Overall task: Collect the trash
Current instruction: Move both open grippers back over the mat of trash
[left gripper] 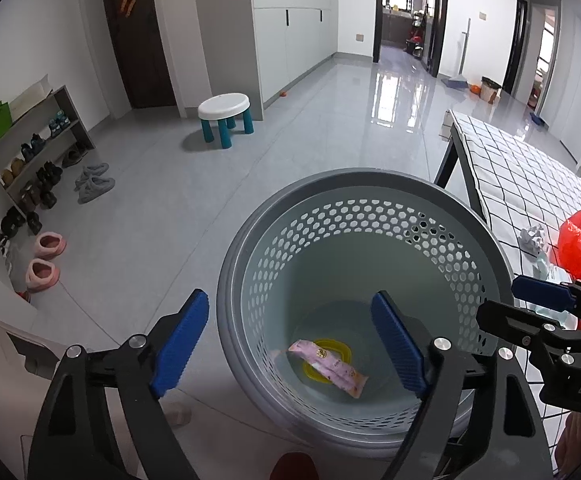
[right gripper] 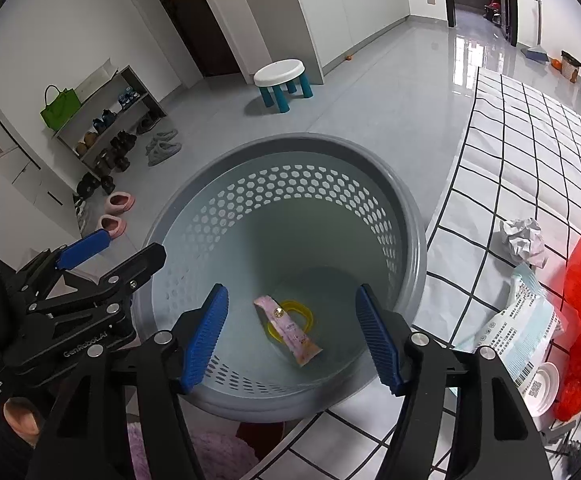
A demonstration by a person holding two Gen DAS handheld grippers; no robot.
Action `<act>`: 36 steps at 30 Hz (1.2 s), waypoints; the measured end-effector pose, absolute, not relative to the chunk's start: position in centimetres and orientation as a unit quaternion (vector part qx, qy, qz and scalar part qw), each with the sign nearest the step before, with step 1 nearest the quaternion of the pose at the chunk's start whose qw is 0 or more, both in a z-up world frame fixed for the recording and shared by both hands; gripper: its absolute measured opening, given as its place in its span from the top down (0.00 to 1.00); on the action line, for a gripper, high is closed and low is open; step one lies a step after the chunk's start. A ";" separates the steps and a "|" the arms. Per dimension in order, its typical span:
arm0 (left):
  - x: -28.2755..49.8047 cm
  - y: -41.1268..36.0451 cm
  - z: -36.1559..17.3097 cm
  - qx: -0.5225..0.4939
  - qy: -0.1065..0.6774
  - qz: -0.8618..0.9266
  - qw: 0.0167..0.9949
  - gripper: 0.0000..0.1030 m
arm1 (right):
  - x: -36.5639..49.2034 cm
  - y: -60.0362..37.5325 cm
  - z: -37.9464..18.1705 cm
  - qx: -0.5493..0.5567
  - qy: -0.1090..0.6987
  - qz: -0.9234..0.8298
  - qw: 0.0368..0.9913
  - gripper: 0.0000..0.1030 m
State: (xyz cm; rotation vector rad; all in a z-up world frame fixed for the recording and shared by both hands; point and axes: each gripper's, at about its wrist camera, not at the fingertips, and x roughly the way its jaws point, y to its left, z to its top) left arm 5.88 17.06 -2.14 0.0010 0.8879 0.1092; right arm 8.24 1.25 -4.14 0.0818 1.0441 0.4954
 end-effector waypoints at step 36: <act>0.9 10.1 2.4 0.009 0.394 -0.004 0.919 0.09 | 3.0 -9.0 0.2 0.099 0.437 0.160 0.880 0.32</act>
